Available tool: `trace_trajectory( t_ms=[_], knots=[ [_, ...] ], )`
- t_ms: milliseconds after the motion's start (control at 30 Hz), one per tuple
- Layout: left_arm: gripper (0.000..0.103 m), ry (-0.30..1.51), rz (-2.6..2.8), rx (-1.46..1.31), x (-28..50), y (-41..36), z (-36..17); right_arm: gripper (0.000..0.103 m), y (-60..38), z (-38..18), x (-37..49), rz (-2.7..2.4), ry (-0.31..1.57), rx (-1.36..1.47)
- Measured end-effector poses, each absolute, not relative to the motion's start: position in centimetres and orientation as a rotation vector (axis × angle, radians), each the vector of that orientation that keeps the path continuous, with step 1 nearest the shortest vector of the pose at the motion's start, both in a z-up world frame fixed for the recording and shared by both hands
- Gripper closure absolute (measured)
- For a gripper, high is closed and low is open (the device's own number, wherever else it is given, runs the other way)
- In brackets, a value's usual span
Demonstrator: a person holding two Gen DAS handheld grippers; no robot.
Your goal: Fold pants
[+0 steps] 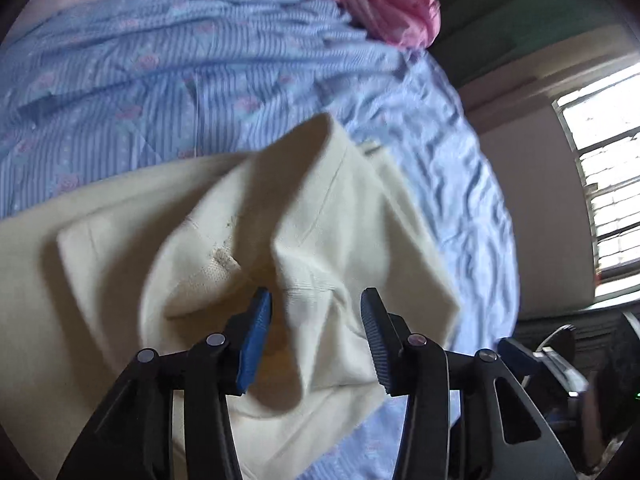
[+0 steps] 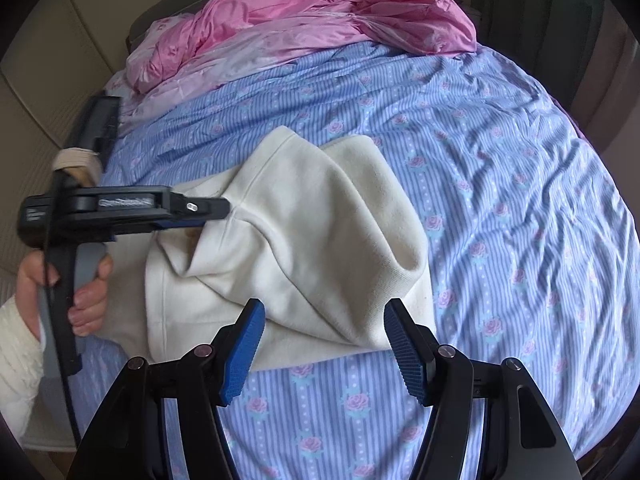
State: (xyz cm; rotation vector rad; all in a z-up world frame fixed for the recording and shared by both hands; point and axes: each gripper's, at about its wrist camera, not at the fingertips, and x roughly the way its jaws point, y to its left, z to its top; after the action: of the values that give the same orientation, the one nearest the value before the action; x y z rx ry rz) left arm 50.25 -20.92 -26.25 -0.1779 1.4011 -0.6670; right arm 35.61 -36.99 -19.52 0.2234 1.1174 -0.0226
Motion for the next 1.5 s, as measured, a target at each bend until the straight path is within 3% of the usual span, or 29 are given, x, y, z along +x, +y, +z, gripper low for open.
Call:
trace_trajectory(
  t_ms=[67,100,133,200,533,900,1000,1067,1233,1500],
  knots=[
    [0.063,1.423,-0.659,-0.152,50.4,-21.6,-27.1,0.040,-37.1,-19.5,35.8,-0.023,1.114,0.226],
    [0.071,1.433,-0.660,-0.165,50.6,-21.8,-27.5,0.040,-37.1,-19.4,36.0,-0.024,1.110,0.223],
    [0.091,1.439,-0.659,-0.182,50.7,-21.8,-27.5,0.040,-37.1,-19.3,36.0,-0.026,1.109,0.219],
    [0.094,1.412,-0.682,-0.220,50.4,-21.6,-26.8,0.040,-37.3,-19.2,36.2,-0.027,1.106,0.219],
    [0.095,1.200,-0.737,-0.185,42.7,-15.2,-19.3,0.040,-36.1,-18.0,35.0,0.057,1.105,0.219],
    [0.092,1.364,-0.661,-0.196,36.0,-12.7,-25.0,0.040,-28.7,-19.6,33.9,0.230,1.165,0.147],
    [0.079,1.390,-0.611,-0.139,35.6,-11.6,-24.8,0.040,-27.8,-19.6,34.2,0.232,1.161,0.146],
    [0.073,1.351,-0.559,-0.119,35.7,-9.6,-23.3,0.040,-27.4,-19.5,34.5,0.228,1.154,0.165],
    [0.070,1.190,-0.532,-0.053,40.7,-5.7,-19.3,0.040,-25.3,-19.3,35.3,0.163,1.105,0.206],
    [0.070,1.233,-0.829,0.143,50.7,-12.0,-21.7,0.040,-22.3,-21.2,35.8,-0.002,1.096,0.310]
  ],
)
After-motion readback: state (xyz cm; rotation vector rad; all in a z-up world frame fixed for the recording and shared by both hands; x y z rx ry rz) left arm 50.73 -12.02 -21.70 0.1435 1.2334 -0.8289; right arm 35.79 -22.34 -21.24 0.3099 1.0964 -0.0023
